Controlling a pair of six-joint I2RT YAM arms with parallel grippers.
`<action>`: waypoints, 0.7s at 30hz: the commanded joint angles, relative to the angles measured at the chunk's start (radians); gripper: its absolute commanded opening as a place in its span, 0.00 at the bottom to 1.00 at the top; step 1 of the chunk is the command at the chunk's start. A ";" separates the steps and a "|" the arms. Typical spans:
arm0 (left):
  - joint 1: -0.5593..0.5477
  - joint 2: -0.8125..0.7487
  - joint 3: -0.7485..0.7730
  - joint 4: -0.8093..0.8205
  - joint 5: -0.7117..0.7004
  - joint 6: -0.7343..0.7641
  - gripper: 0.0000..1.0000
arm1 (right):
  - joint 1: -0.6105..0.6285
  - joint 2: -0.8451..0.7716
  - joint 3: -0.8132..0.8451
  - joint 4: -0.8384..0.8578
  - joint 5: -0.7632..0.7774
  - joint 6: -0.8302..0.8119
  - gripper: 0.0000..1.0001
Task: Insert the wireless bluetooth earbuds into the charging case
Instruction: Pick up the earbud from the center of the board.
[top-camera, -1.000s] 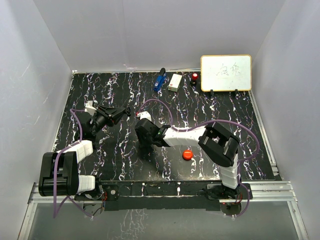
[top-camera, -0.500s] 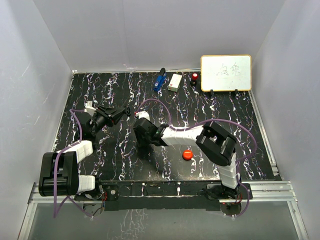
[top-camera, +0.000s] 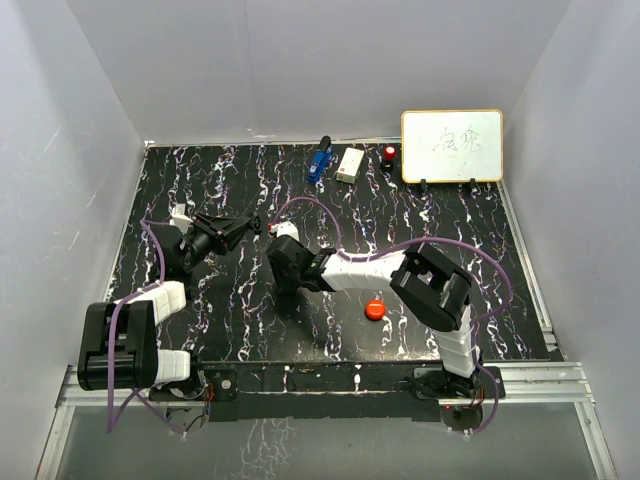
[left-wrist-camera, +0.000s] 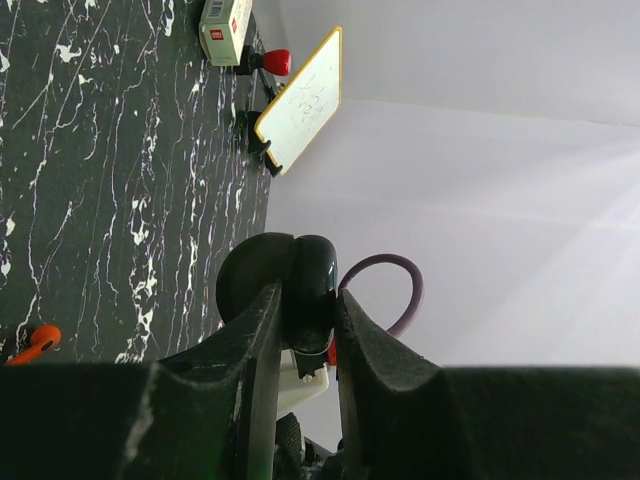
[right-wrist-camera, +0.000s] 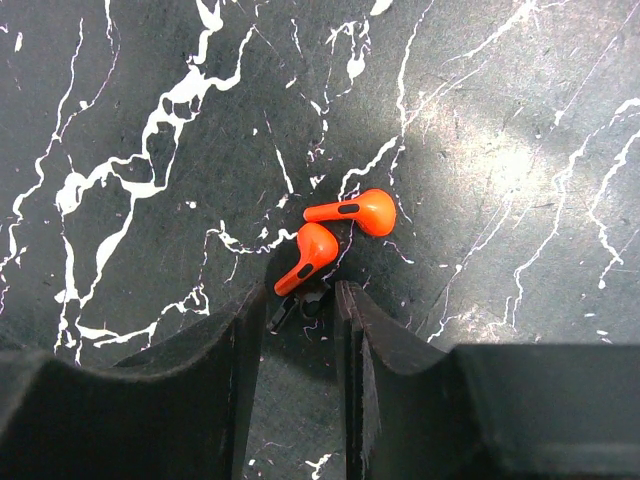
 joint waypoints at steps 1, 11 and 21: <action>0.010 -0.007 -0.005 0.035 0.025 -0.005 0.00 | 0.000 0.011 0.036 -0.008 0.012 -0.001 0.32; 0.010 -0.004 -0.003 0.035 0.023 -0.006 0.00 | -0.001 0.004 0.030 -0.034 0.042 -0.001 0.27; 0.009 -0.004 -0.005 0.036 0.024 -0.005 0.00 | -0.001 0.000 0.032 -0.036 0.048 -0.002 0.20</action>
